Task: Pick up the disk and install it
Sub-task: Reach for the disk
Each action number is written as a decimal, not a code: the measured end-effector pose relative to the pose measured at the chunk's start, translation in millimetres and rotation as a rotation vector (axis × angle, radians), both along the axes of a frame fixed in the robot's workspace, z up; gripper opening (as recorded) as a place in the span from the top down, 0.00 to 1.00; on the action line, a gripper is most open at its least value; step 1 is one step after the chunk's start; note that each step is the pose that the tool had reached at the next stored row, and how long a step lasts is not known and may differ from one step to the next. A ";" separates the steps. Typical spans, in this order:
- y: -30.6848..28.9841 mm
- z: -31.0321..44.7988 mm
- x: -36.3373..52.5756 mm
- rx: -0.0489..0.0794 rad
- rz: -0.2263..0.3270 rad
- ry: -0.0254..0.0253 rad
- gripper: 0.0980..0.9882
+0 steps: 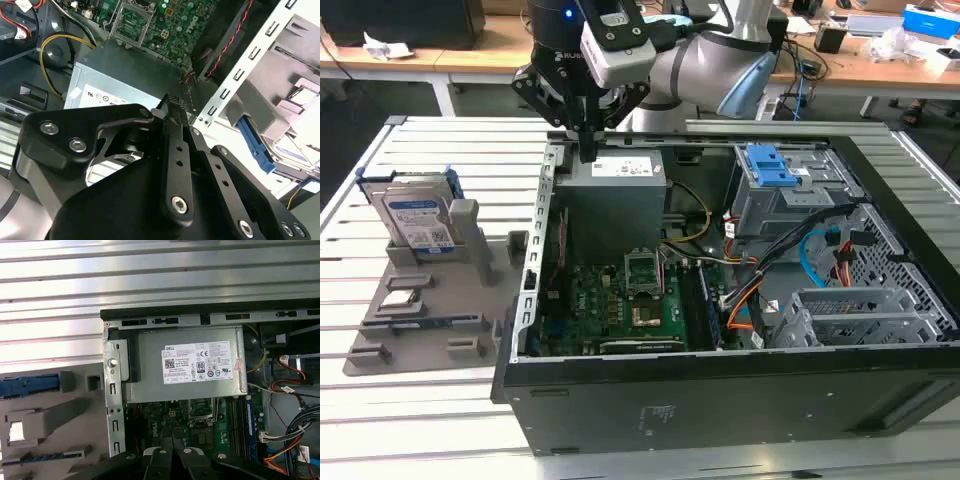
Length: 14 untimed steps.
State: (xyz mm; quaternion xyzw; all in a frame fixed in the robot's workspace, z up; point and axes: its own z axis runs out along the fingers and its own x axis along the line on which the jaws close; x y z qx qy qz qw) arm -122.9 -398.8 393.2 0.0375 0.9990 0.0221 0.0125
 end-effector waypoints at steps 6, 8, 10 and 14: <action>0.0 0.0 -24.1 0.000 0.000 0.0000 0.99; 0.0 0.0 -28.4 0.000 0.000 0.0001 0.99; -0.1 0.1 -33.5 0.000 0.000 0.0001 0.99; 0.0 0.0 -42.7 0.000 0.000 0.0001 0.99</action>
